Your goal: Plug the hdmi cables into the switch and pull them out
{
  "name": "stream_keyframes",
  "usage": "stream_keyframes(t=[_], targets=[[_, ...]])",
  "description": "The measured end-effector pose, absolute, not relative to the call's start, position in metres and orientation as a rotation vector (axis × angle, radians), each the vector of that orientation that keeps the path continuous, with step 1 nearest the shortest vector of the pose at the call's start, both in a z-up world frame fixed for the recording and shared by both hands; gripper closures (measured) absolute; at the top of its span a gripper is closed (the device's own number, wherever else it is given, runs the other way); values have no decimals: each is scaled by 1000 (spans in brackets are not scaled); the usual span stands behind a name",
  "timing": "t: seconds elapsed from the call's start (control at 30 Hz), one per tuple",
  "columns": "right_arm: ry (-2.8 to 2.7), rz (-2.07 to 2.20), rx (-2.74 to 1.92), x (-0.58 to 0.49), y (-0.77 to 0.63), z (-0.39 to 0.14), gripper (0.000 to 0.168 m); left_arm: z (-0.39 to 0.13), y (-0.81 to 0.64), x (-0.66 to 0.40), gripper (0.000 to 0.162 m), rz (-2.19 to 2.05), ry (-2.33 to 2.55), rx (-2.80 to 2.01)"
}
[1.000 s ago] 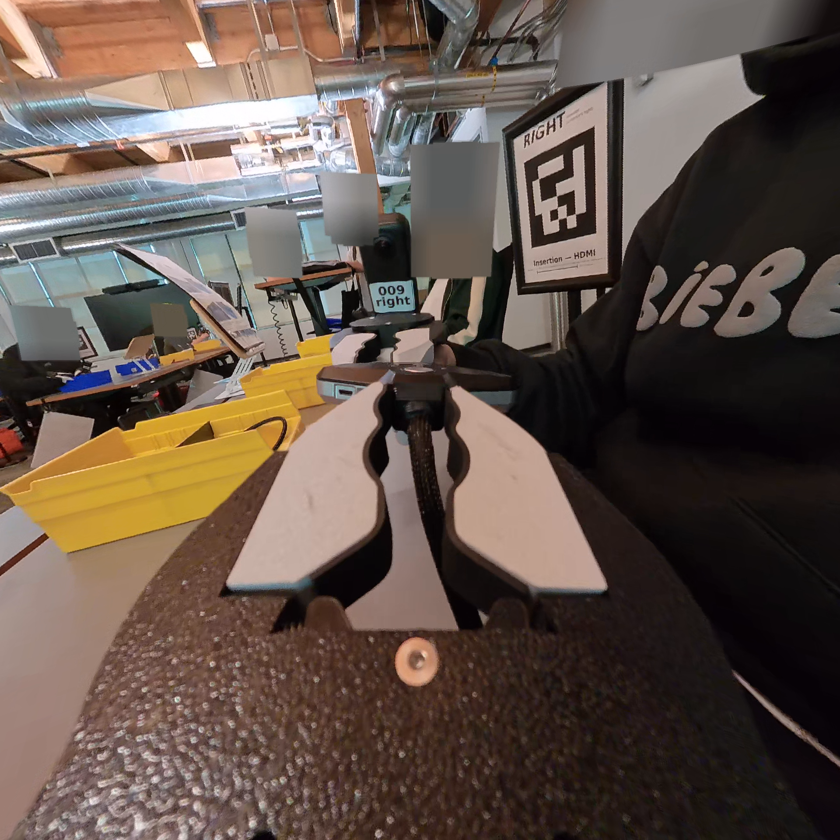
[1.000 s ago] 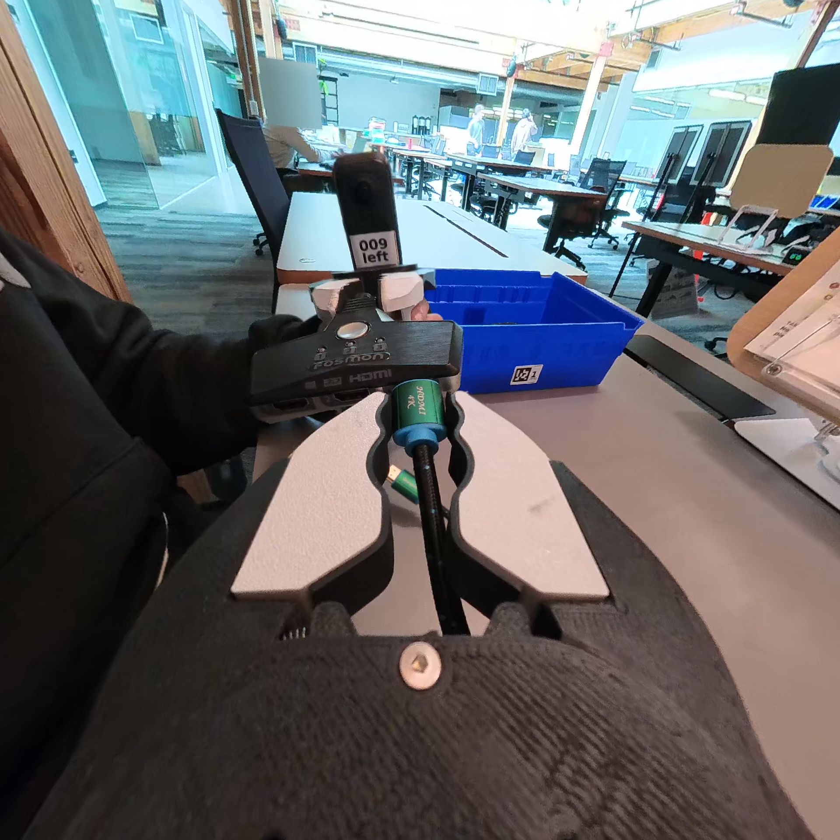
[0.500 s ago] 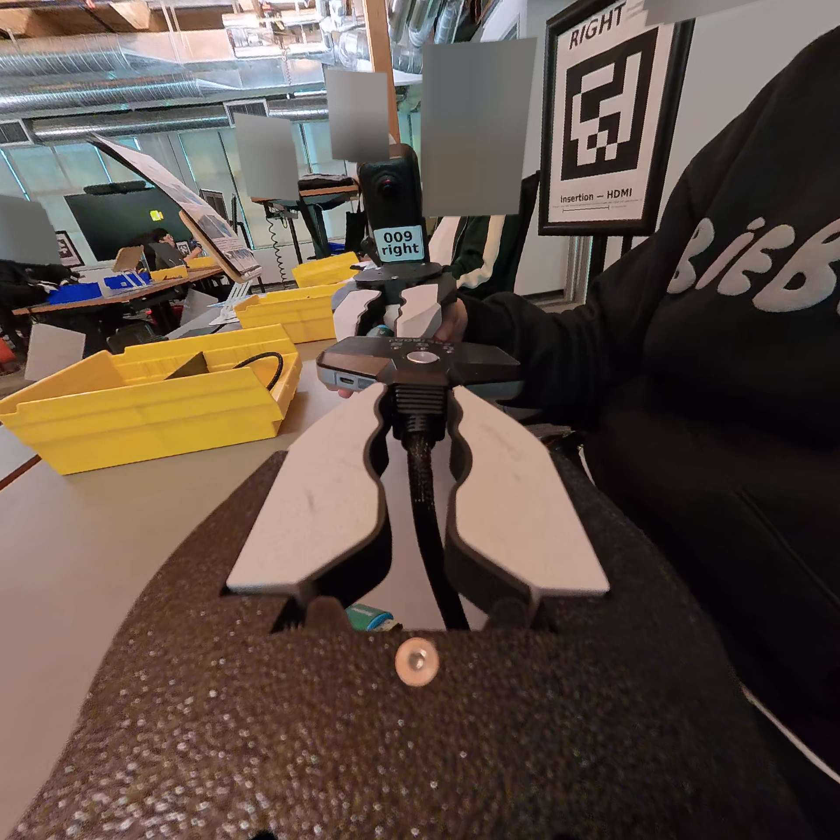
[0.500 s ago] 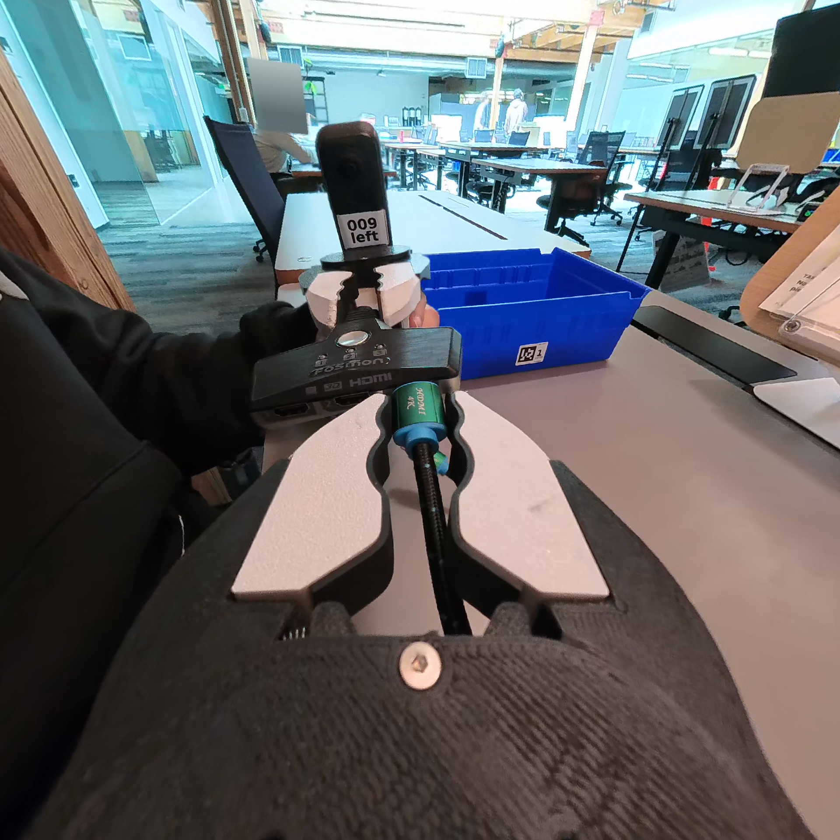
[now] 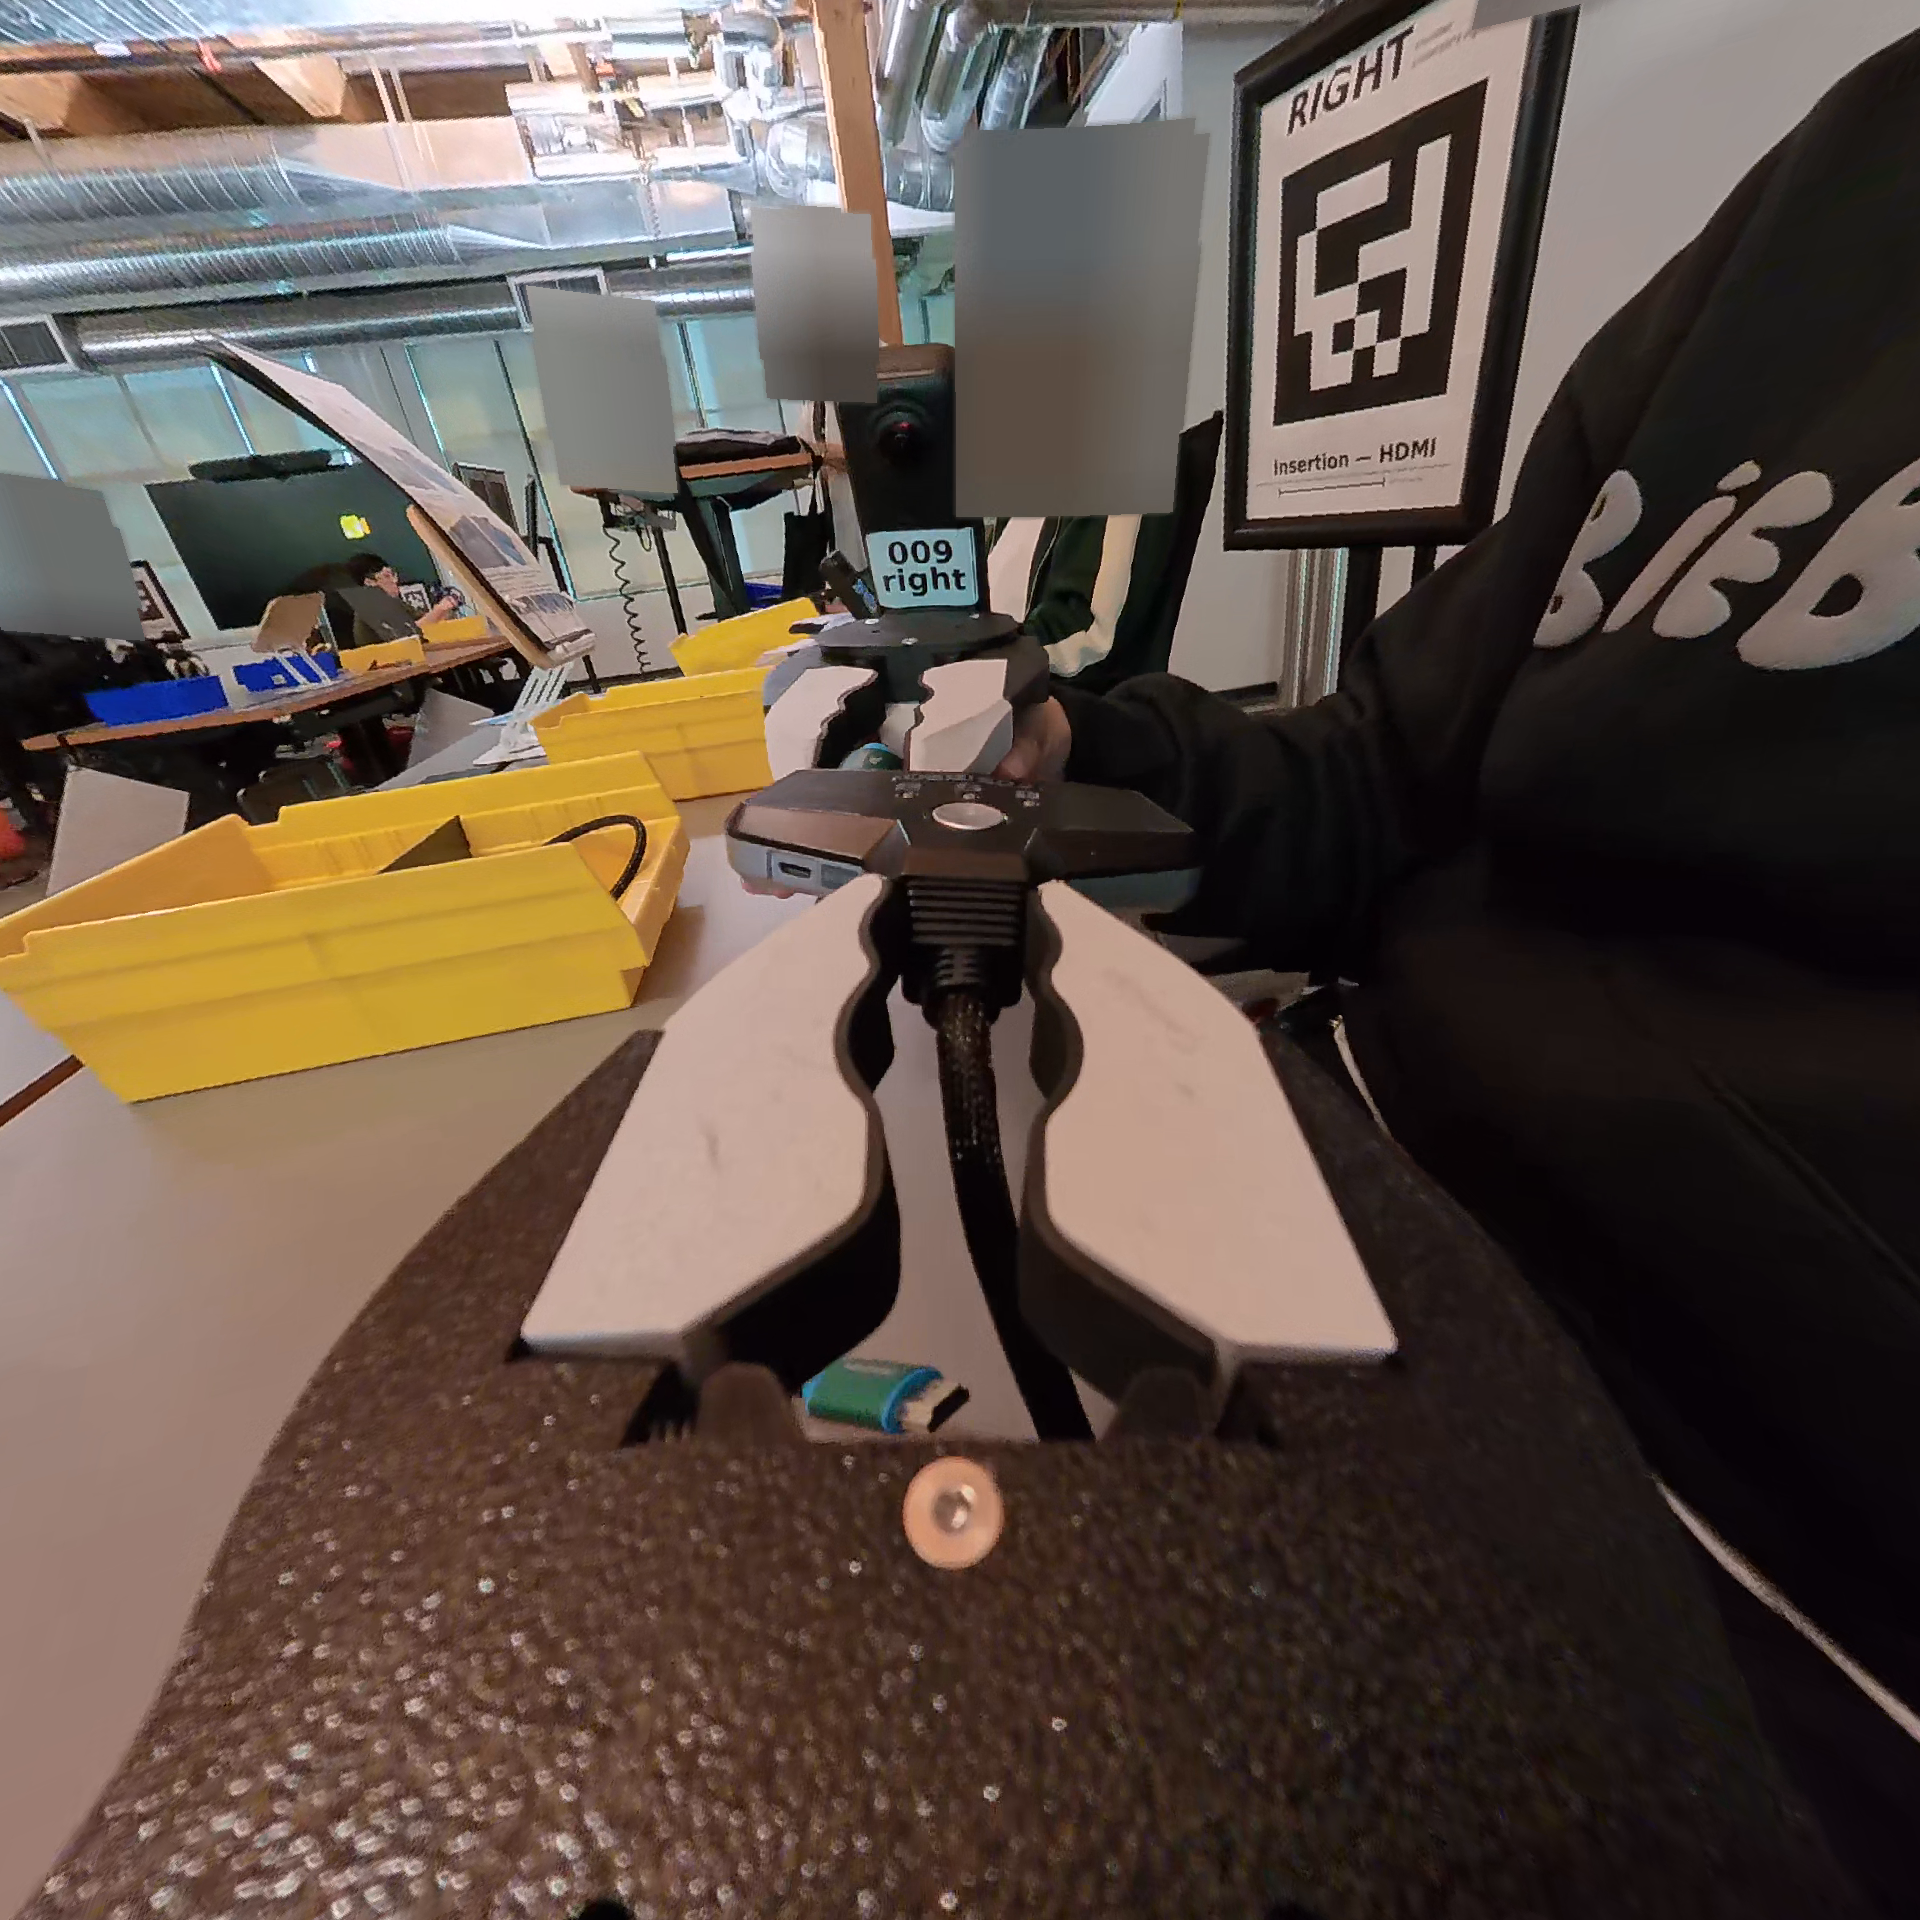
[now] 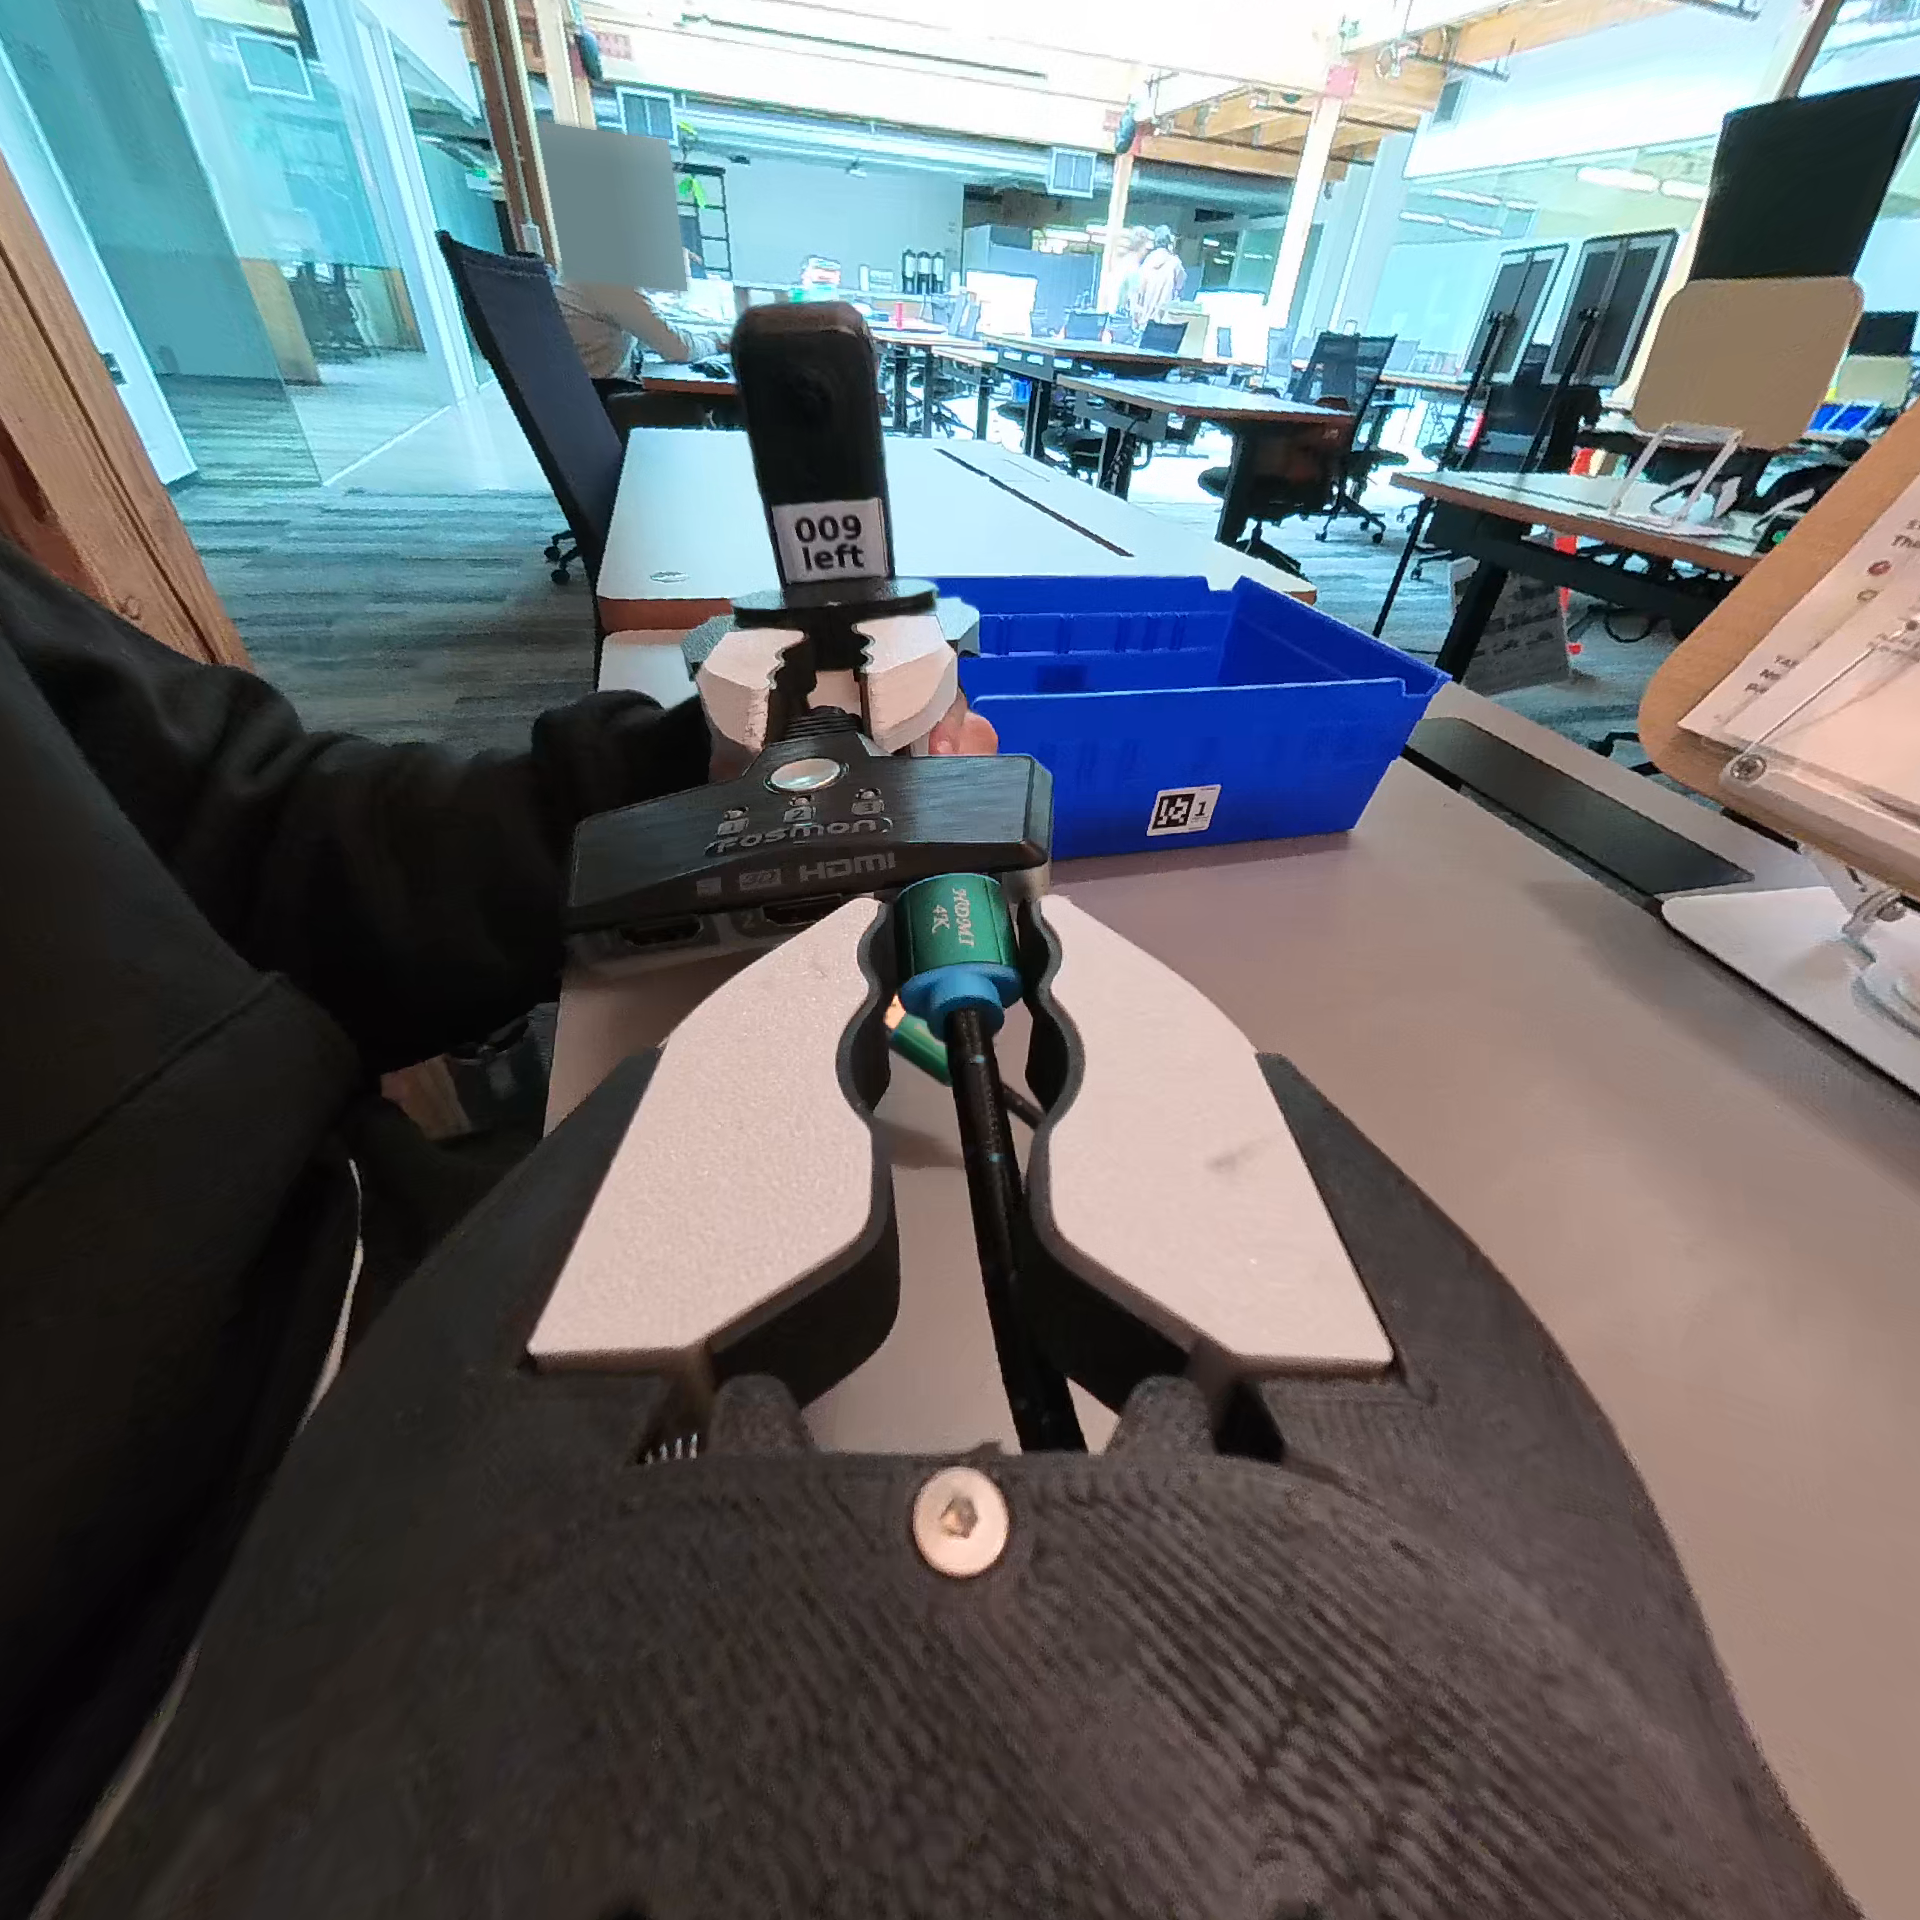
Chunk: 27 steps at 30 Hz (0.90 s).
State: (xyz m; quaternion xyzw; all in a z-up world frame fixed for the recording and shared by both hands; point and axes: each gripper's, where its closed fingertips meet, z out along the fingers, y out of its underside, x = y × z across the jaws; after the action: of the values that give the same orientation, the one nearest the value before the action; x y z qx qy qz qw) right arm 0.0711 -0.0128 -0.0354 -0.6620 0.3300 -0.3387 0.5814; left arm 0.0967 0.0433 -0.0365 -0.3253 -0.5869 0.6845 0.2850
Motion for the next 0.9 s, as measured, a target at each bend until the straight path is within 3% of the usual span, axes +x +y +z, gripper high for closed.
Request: stream_keyframes(t=[0.9], targets=[[709,-821,-1503,70,-12,-34,146,-35,45,95,141,1797,-1524,-836]])
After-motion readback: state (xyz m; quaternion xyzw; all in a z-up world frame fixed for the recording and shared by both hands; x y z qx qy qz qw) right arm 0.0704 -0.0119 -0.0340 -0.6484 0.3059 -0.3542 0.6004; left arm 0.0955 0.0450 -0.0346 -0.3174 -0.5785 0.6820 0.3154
